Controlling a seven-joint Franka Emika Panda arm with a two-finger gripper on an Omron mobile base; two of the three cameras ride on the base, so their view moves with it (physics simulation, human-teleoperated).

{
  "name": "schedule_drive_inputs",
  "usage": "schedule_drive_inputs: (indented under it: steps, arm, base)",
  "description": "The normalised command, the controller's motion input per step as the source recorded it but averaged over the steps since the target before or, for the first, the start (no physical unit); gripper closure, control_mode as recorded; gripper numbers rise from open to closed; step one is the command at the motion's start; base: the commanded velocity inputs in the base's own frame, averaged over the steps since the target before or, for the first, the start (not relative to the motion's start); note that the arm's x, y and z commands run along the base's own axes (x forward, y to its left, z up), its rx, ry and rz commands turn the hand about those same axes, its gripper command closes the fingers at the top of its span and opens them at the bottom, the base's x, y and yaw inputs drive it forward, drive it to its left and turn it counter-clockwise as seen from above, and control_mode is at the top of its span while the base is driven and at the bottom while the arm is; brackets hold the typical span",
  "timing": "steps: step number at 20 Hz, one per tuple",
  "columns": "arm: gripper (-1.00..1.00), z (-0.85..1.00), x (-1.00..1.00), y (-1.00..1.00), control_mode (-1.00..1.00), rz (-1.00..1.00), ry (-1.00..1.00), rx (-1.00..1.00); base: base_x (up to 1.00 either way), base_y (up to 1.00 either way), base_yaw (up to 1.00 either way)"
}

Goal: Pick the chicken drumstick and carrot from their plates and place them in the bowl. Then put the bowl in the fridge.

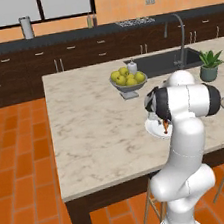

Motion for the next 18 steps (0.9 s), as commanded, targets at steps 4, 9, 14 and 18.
schedule_drive_inputs:
  steps: [4, 9, 14, 18]
  arm:
    - [1.00, 0.08, -0.15, 0.00, -1.00, 0.00, -0.01, 0.00]
    - [1.00, 0.77, -0.68, 0.05, -1.00, -0.01, -0.13, 0.00]
    - [1.00, 1.00, -0.95, 0.07, -1.00, -0.04, -0.22, -0.04]
    - [1.00, 0.67, -1.00, 0.04, -1.00, -0.02, -0.30, -0.11]
  base:
    - [0.00, 0.00, 0.00]
    - [0.00, 0.00, 0.00]
    - [0.00, 0.00, 0.00]
    - [0.00, 0.00, 0.00]
